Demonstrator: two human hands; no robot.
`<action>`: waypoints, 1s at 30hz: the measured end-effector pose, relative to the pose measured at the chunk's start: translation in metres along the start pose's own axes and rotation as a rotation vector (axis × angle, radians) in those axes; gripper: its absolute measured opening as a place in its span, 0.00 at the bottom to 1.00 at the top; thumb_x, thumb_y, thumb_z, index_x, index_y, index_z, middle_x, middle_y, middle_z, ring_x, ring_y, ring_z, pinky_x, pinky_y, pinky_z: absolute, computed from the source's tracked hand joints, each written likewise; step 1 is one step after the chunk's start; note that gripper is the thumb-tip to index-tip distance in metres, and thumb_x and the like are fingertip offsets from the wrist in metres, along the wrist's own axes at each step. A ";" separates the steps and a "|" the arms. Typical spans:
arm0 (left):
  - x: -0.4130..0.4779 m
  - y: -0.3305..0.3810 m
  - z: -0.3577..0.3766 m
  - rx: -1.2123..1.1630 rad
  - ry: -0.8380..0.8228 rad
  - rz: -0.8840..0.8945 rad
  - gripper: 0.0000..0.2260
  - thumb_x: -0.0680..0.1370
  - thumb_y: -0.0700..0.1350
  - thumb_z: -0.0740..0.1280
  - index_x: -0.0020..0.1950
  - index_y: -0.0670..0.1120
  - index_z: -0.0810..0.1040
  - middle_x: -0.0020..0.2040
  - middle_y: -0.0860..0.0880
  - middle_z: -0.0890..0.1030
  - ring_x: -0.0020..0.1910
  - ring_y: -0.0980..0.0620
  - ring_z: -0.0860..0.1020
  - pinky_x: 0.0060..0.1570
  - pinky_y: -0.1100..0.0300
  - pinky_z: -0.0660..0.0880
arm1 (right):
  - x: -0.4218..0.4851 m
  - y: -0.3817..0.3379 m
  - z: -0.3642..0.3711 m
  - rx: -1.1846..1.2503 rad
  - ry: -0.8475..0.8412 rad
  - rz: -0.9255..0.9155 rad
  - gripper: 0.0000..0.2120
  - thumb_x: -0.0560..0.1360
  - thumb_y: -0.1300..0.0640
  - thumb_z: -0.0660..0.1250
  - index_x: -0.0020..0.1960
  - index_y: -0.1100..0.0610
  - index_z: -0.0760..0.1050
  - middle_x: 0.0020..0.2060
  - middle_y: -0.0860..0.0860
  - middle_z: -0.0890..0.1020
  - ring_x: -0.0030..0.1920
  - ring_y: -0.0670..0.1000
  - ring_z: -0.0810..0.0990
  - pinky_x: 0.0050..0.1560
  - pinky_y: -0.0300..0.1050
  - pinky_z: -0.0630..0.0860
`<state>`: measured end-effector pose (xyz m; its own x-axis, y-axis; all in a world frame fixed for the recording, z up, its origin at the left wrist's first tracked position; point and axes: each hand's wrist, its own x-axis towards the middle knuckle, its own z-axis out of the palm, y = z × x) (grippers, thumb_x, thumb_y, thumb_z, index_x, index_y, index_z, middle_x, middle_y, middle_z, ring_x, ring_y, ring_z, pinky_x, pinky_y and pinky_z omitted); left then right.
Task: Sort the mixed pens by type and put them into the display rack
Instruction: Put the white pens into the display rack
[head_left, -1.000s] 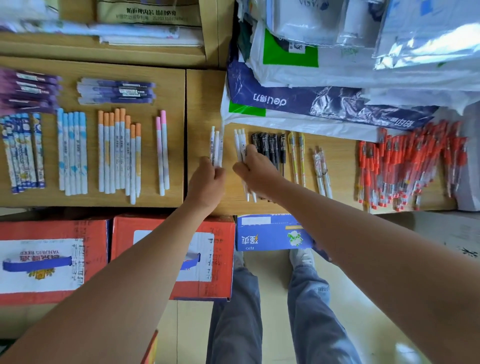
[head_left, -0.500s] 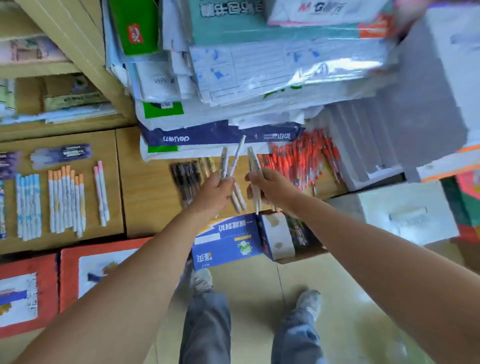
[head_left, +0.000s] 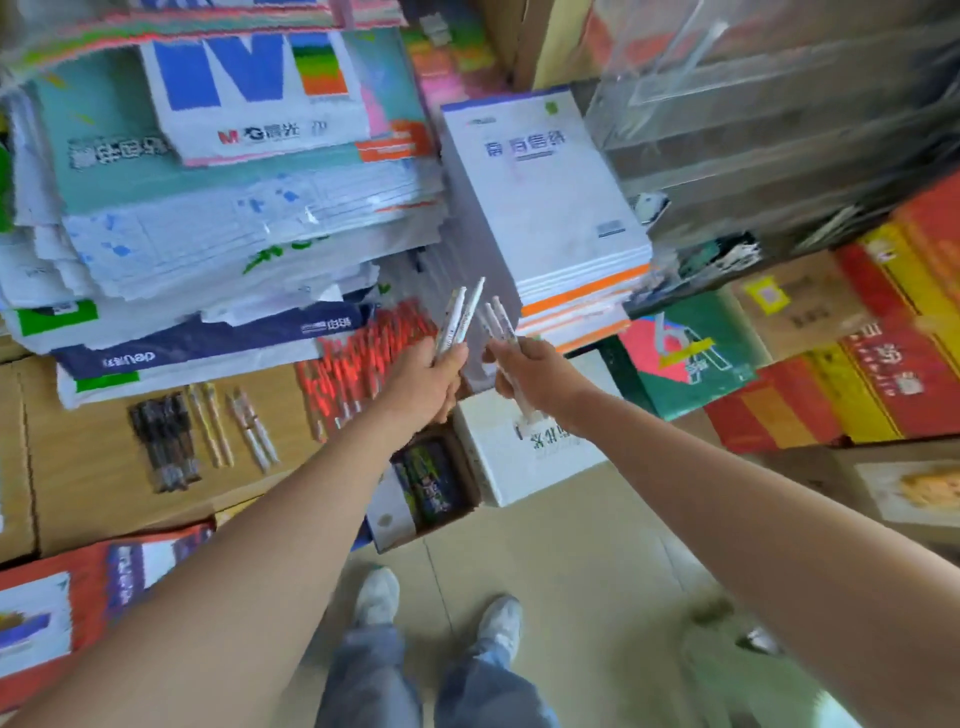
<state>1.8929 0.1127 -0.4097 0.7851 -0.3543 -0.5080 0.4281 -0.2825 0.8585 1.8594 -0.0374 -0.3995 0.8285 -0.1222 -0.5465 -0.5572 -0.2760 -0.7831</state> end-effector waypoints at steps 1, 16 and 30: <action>0.004 0.009 0.010 0.037 -0.004 0.018 0.08 0.83 0.46 0.58 0.45 0.45 0.69 0.28 0.49 0.68 0.23 0.51 0.66 0.24 0.60 0.64 | -0.001 0.000 -0.016 0.025 0.014 0.006 0.15 0.83 0.51 0.55 0.46 0.59 0.74 0.28 0.50 0.74 0.24 0.44 0.69 0.27 0.36 0.64; 0.106 0.150 0.072 0.213 -0.067 0.151 0.08 0.83 0.48 0.57 0.45 0.48 0.69 0.36 0.47 0.75 0.29 0.52 0.71 0.31 0.59 0.71 | 0.048 -0.068 -0.166 0.184 0.286 -0.029 0.13 0.82 0.51 0.56 0.47 0.56 0.75 0.39 0.50 0.71 0.38 0.47 0.70 0.40 0.40 0.66; 0.162 0.231 0.144 0.273 0.028 0.229 0.07 0.83 0.47 0.57 0.45 0.49 0.68 0.37 0.48 0.77 0.32 0.52 0.73 0.36 0.56 0.71 | 0.115 -0.088 -0.310 0.277 0.334 -0.101 0.15 0.77 0.52 0.68 0.50 0.66 0.79 0.34 0.58 0.77 0.28 0.48 0.74 0.34 0.43 0.77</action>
<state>2.0549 -0.1388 -0.3038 0.8606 -0.4122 -0.2992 0.1072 -0.4276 0.8976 2.0209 -0.3224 -0.3016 0.8268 -0.4213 -0.3728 -0.4286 -0.0425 -0.9025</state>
